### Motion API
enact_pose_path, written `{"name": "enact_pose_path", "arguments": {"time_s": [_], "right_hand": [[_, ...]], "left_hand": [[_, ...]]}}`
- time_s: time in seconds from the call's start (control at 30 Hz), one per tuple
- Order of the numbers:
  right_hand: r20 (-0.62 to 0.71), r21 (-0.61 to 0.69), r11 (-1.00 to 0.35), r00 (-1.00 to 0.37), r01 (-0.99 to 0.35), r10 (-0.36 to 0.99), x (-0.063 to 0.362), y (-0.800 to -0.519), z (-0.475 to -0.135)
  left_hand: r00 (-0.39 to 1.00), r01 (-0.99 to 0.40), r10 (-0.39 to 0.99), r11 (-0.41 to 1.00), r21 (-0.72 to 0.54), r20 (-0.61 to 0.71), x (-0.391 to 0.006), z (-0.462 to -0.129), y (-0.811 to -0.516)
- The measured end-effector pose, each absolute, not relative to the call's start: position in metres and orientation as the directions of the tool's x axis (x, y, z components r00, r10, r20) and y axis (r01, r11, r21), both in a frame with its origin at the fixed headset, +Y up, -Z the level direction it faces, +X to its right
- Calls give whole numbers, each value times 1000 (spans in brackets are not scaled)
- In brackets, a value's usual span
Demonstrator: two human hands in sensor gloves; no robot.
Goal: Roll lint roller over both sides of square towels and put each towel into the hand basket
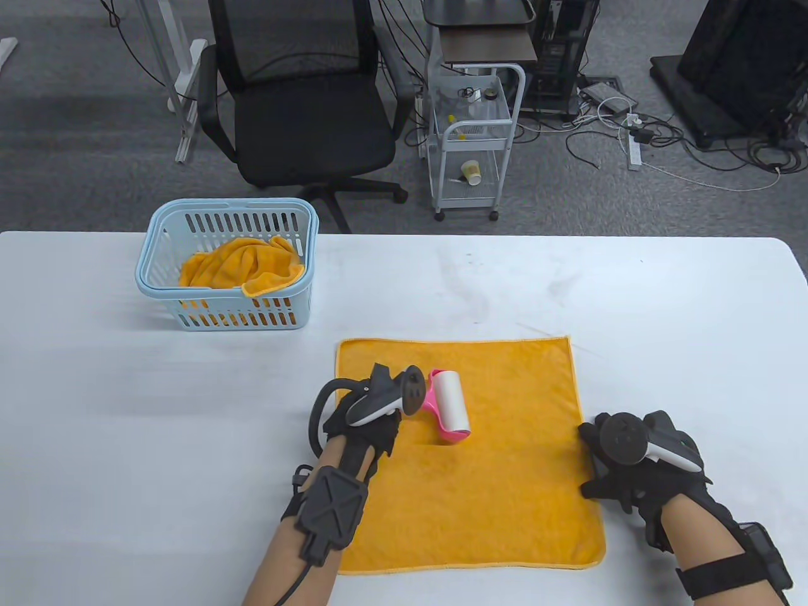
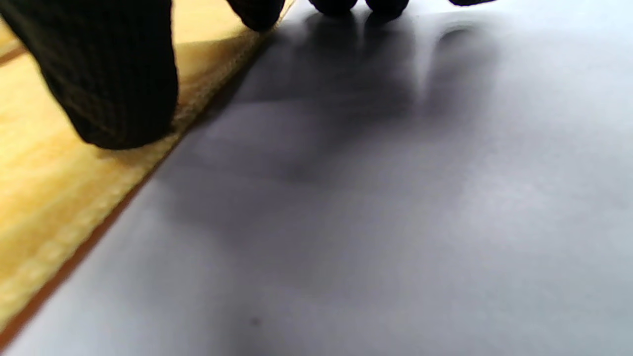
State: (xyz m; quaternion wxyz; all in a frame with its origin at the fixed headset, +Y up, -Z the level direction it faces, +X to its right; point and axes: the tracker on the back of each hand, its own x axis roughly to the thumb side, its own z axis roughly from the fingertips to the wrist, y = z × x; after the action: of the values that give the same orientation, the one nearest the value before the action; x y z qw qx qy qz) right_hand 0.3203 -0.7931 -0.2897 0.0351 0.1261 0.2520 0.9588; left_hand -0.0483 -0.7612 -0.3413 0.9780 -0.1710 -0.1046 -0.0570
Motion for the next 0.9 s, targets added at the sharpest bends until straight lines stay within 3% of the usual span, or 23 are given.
{"name": "enact_pose_path", "arguments": {"time_s": [0.13,0.33,0.43,0.5,0.63,0.7,0.9], "right_hand": [[225,492,-871,-966,-1,129,320,-793,-290],[226,492,-871,-966,0,127,320,-793,-290],[227,492,-871,-966,2,126,320,-793,-290],[227,492,-871,-966,1,127,320,-793,-290],[227,492,-870,-966,1,128,320,-793,-290],[227,493,-870,-965,0,129,320,-793,-290],[226,493,-870,-966,-1,129,320,-793,-290]], "left_hand": [[968,228,-177,915,-332,176,-64,-343,-764],[896,423,-443,834,-354,27,-135,-337,-748],[881,420,-472,818,-394,-40,-166,-329,-743],[910,358,-411,841,-406,-49,-173,-323,-737],[984,174,-172,913,-370,36,-142,-316,-729],[991,85,-40,926,-367,128,-103,-312,-728],[950,114,5,925,-363,313,-16,-300,-747]]}}
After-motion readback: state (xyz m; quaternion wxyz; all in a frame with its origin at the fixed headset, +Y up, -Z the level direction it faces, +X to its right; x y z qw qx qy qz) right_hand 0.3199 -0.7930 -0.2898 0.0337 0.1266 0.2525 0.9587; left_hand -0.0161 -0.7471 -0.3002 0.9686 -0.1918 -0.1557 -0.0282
